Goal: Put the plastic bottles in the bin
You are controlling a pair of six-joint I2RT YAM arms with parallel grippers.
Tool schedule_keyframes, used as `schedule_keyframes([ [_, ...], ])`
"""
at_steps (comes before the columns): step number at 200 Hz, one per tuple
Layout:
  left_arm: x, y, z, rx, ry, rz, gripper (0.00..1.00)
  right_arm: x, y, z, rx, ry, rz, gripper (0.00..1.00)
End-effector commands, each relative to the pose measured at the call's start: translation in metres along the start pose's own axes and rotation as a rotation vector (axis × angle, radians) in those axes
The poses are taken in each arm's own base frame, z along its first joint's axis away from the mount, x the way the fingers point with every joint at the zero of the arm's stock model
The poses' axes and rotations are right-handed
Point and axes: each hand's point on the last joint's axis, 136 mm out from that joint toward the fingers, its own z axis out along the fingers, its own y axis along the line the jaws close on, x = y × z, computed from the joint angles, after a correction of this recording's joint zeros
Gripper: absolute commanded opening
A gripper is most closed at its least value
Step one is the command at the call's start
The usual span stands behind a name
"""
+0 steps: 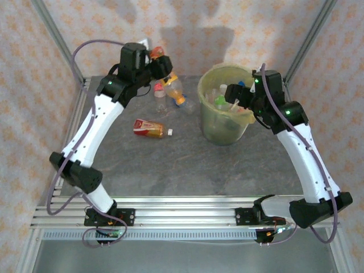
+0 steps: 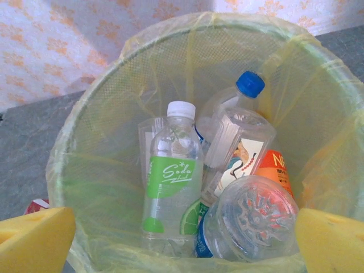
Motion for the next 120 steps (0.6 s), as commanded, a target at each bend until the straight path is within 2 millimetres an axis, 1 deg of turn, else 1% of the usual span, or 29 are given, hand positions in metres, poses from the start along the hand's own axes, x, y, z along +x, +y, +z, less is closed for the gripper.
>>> schedule_keyframes([
  [1,-0.01,-0.042,0.008,0.129,0.001,0.142,0.54,-0.008,0.005,-0.01,-0.039,-0.054,0.015,0.99],
  [14,-0.007,-0.062,0.016,0.204,0.038,0.156,0.54,-0.006,0.018,-0.012,-0.12,-0.047,-0.002,0.99],
  [18,-0.006,-0.068,0.017,0.232,0.046,0.158,0.54,-0.005,0.024,-0.012,-0.151,-0.044,-0.009,0.99],
  [21,-0.008,-0.074,0.014,0.256,0.046,0.158,0.54,-0.005,0.027,-0.013,-0.175,-0.043,-0.012,0.99],
  [23,-0.003,-0.073,0.023,0.259,0.064,0.156,0.54,-0.006,0.03,-0.014,-0.189,-0.047,-0.014,0.99],
  [30,0.002,-0.082,0.028,0.298,0.087,0.151,0.54,-0.004,0.04,-0.015,-0.249,-0.043,-0.018,0.99],
  [46,0.006,-0.099,0.029,0.377,0.117,0.139,0.54,-0.006,0.063,-0.02,-0.385,-0.049,-0.025,0.99],
  [62,0.009,-0.113,0.027,0.443,0.138,0.13,0.54,-0.01,0.081,-0.025,-0.491,-0.065,-0.019,0.99],
  [78,0.014,-0.124,0.024,0.492,0.158,0.118,0.54,-0.017,0.092,-0.028,-0.555,-0.088,-0.014,0.99],
  [95,0.02,-0.127,0.024,0.506,0.181,0.11,0.54,-0.025,0.104,-0.029,-0.615,-0.107,-0.011,0.99],
  [111,0.025,-0.13,0.025,0.513,0.201,0.1,0.55,-0.03,0.113,-0.027,-0.659,-0.113,-0.006,0.99],
  [120,0.029,-0.132,0.026,0.519,0.212,0.094,0.55,-0.031,0.115,-0.023,-0.662,-0.108,-0.004,0.99],
])
